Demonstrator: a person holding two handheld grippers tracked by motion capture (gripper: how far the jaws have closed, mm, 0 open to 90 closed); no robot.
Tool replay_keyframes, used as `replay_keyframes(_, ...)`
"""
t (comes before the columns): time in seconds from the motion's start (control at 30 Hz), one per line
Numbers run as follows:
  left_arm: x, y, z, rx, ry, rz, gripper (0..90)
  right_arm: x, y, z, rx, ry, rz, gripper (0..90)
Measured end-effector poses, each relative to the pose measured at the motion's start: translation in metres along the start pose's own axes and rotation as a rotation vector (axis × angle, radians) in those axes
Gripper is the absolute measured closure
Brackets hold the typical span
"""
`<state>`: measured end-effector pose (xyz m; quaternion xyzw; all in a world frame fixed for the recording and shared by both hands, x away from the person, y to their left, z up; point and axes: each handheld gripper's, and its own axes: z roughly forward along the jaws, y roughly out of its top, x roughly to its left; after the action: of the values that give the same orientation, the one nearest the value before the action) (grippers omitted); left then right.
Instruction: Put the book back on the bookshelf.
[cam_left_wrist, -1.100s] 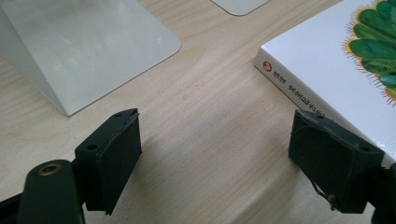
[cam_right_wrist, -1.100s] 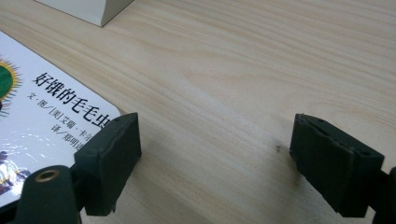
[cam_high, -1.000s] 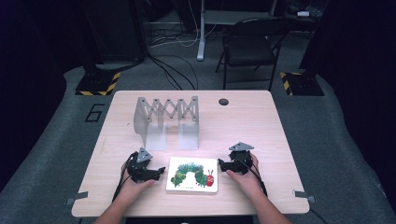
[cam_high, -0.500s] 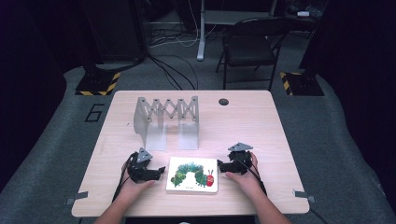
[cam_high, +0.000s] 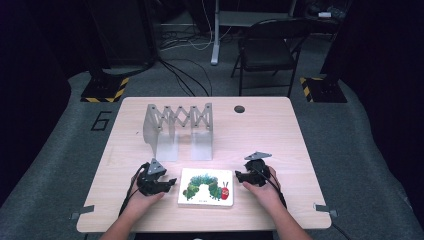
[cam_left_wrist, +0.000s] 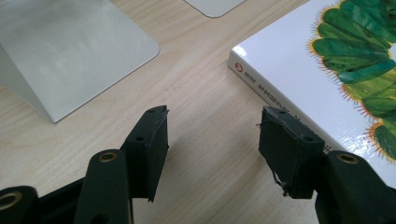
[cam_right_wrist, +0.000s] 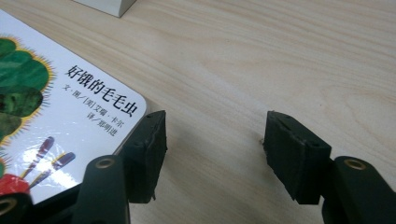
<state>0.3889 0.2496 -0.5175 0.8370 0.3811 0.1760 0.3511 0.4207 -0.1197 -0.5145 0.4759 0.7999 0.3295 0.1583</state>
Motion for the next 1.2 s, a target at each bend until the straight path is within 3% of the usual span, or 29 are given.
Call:
replay_keyframes(0.1,-0.001,0.002,-0.002,0.029,-0.013,-0.001,42.0,0.000,0.001,-0.002,0.001,0.010,-0.001,41.3)
replay_keyframes(0.23,-0.004,0.003,-0.005,0.009,-0.007,-0.012,42.0,0.000,0.002,-0.005,-0.006,0.027,-0.010,41.8)
replay_keyframes(0.27,-0.004,0.003,-0.009,0.023,-0.032,-0.012,42.0,0.002,0.003,-0.005,-0.002,0.031,-0.012,42.0)
replay_keyframes(0.53,-0.008,0.002,-0.016,0.020,-0.050,-0.029,41.8,0.006,0.007,-0.009,0.002,0.074,-0.034,44.1)
replay_keyframes(0.57,-0.009,0.001,-0.016,0.011,-0.044,-0.037,41.8,0.008,0.007,-0.009,0.000,0.087,-0.012,44.2)
replay_keyframes(0.6,-0.009,0.002,-0.018,0.028,-0.056,-0.022,41.6,0.008,0.008,-0.009,0.008,0.094,-0.007,44.2)
replay_keyframes(0.77,-0.014,0.001,-0.022,0.016,-0.080,-0.042,41.0,0.007,0.010,-0.009,0.005,0.117,-0.021,43.6)
replay_keyframes(0.93,-0.018,0.000,-0.023,0.009,-0.087,-0.036,38.6,0.008,0.013,-0.010,0.003,0.126,0.004,42.8)
replay_keyframes(1.2,-0.026,-0.002,-0.025,0.019,-0.099,-0.017,36.7,0.013,0.015,-0.008,0.010,0.144,-0.005,42.1)
